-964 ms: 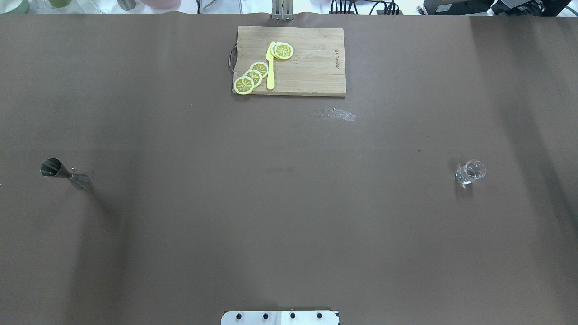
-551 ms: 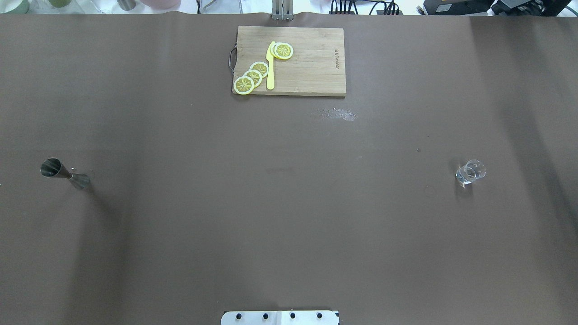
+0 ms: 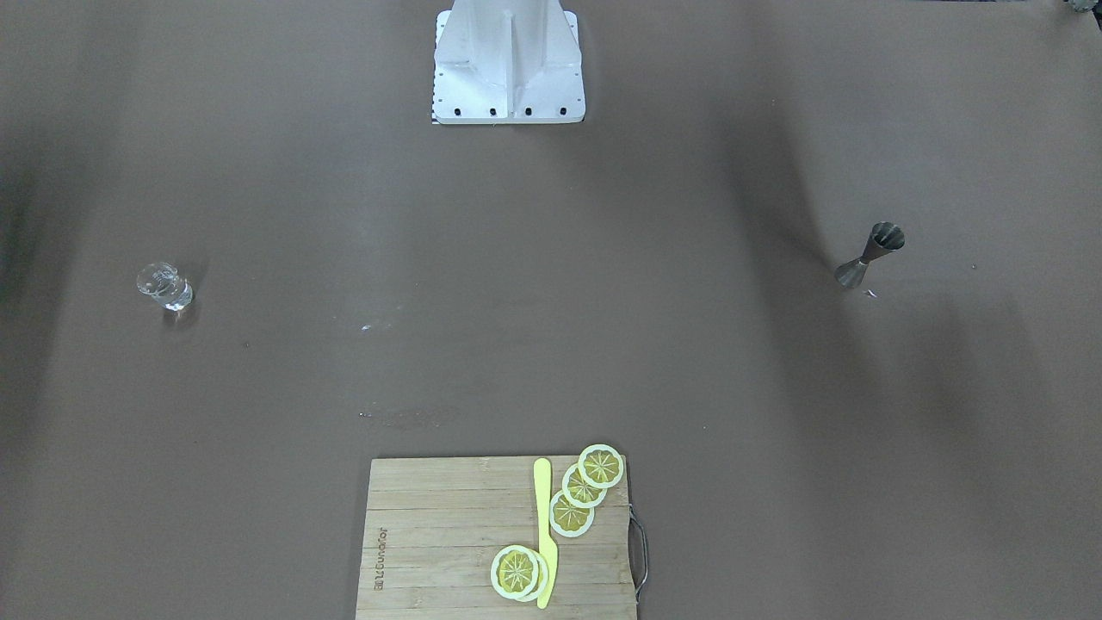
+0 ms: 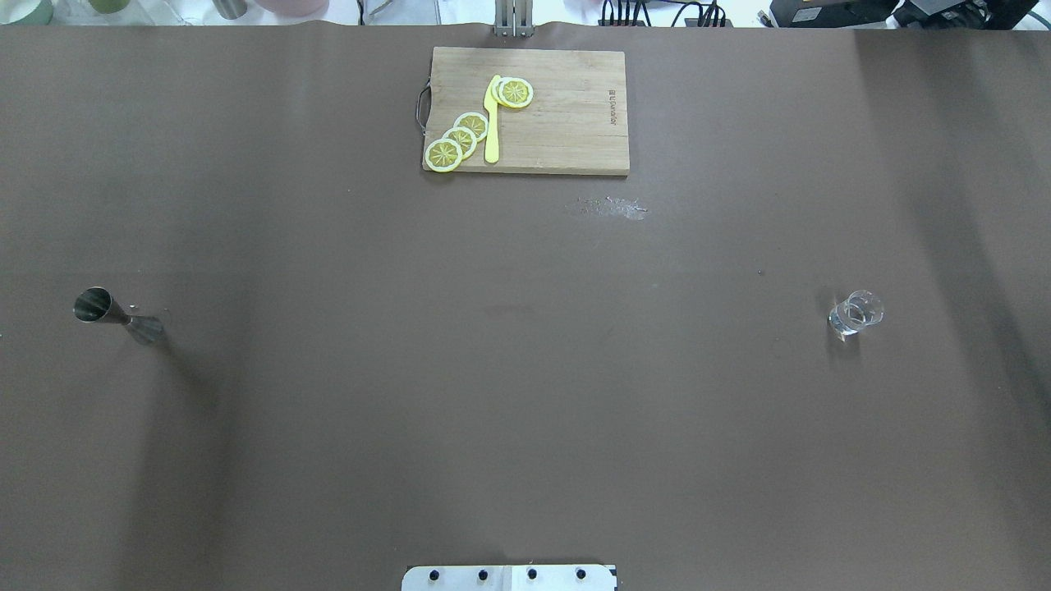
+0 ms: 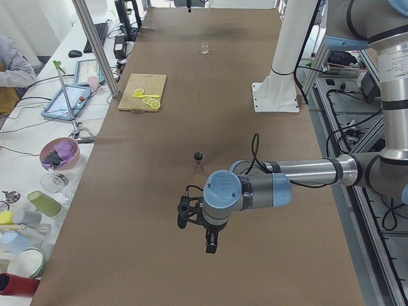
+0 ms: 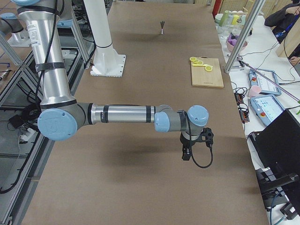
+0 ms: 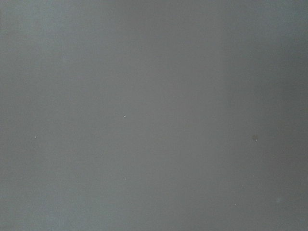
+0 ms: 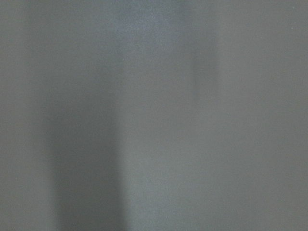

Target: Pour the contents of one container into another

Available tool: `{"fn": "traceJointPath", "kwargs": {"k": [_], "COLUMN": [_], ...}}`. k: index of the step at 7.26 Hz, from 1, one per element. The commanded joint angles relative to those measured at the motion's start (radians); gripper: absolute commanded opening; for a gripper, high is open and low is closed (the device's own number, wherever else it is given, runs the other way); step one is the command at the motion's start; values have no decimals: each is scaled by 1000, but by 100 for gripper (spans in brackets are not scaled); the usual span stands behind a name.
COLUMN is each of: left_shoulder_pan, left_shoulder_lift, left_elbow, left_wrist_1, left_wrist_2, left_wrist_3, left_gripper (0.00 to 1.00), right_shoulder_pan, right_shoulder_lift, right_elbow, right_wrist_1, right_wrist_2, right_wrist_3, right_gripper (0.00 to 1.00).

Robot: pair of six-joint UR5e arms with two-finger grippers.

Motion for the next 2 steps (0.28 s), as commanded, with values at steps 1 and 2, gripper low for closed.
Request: {"fn": "traceJointPath", "kwargs": {"k": [1, 2], "left_shoulder_pan": [0, 0], "left_shoulder_lift": [0, 0], "left_elbow": [2, 2], "left_wrist_1": [0, -2], "left_wrist_2": [0, 0], "left_wrist_3": [0, 0], "left_gripper": [98, 98], "right_shoulder_pan": [0, 0], "right_shoulder_lift": [1, 1], "right_elbow": [-4, -2], "right_wrist_1": [0, 0], "right_wrist_2": [0, 0], "right_wrist_3": [0, 0], "right_gripper": [100, 100]}}
